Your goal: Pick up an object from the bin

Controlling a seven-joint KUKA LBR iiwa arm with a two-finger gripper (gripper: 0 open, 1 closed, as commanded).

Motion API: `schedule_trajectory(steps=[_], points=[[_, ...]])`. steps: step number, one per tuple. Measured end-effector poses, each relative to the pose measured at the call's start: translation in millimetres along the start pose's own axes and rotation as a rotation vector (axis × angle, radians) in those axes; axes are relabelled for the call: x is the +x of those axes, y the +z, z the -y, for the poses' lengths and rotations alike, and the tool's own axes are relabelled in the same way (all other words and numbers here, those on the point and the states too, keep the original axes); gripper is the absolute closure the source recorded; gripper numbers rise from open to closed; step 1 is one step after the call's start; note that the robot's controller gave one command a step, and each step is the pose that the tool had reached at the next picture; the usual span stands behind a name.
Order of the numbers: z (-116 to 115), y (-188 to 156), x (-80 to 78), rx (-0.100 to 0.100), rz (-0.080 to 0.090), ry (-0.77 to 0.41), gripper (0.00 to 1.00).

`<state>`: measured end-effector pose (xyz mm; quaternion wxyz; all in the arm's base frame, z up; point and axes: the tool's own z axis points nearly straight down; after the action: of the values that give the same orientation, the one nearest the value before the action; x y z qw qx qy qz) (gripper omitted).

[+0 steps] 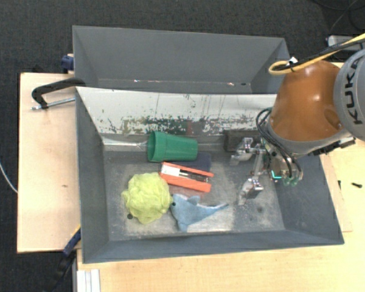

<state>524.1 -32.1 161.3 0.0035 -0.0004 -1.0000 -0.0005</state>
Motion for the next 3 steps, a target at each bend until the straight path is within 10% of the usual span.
schedule_trajectory(steps=[1, 2, 3], points=[[0, -4, -1.8, 0.001, 0.008, 0.0, 0.0], [-65, 83, 14.3, 0.001, 0.006, -0.126, 1.0], [-65, 83, 14.3, 0.001, 0.006, -0.126, 1.0]])
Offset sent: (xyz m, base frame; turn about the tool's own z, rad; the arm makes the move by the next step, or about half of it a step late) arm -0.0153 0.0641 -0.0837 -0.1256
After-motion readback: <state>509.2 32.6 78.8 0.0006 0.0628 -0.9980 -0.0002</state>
